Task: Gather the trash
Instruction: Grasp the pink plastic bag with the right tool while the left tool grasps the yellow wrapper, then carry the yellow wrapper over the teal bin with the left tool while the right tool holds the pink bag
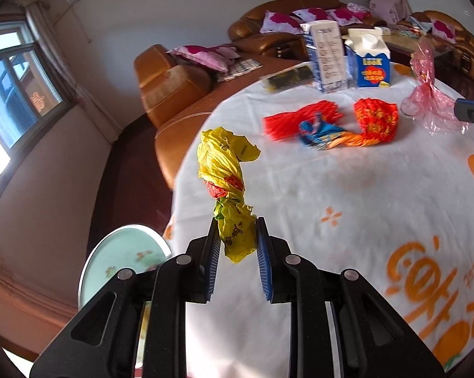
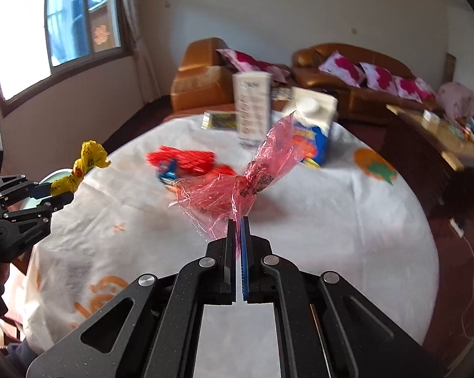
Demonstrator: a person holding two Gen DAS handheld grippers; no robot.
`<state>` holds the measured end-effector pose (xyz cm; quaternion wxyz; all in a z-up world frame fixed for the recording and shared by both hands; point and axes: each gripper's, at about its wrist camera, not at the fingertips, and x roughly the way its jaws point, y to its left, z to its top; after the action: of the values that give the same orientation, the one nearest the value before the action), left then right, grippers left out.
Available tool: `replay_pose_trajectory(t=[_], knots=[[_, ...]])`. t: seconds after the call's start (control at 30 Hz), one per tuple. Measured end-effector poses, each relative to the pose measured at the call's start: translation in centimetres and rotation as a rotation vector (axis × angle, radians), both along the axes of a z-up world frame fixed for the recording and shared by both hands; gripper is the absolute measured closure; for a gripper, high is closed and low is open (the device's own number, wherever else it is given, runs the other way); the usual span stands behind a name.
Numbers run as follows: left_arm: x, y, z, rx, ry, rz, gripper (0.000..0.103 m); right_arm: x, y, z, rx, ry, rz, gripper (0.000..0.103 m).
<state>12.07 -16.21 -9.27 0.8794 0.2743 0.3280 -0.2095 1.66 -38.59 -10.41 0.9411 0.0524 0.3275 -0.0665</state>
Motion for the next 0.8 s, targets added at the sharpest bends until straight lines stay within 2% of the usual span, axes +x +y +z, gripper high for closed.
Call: replay_pose_trajectory(t=[0.33,0.8], knots=[[0.2,7.5,0.9,0.033,-0.051,0.142,0.081,3.8,7.1,1.3,-0.056,-0.007,0.185,0.1],[1.0,13.9,1.0,0.048,-0.064,0.263,0.08,7.7,16.0,1.9,-0.148,0.019,0.383,0.1]])
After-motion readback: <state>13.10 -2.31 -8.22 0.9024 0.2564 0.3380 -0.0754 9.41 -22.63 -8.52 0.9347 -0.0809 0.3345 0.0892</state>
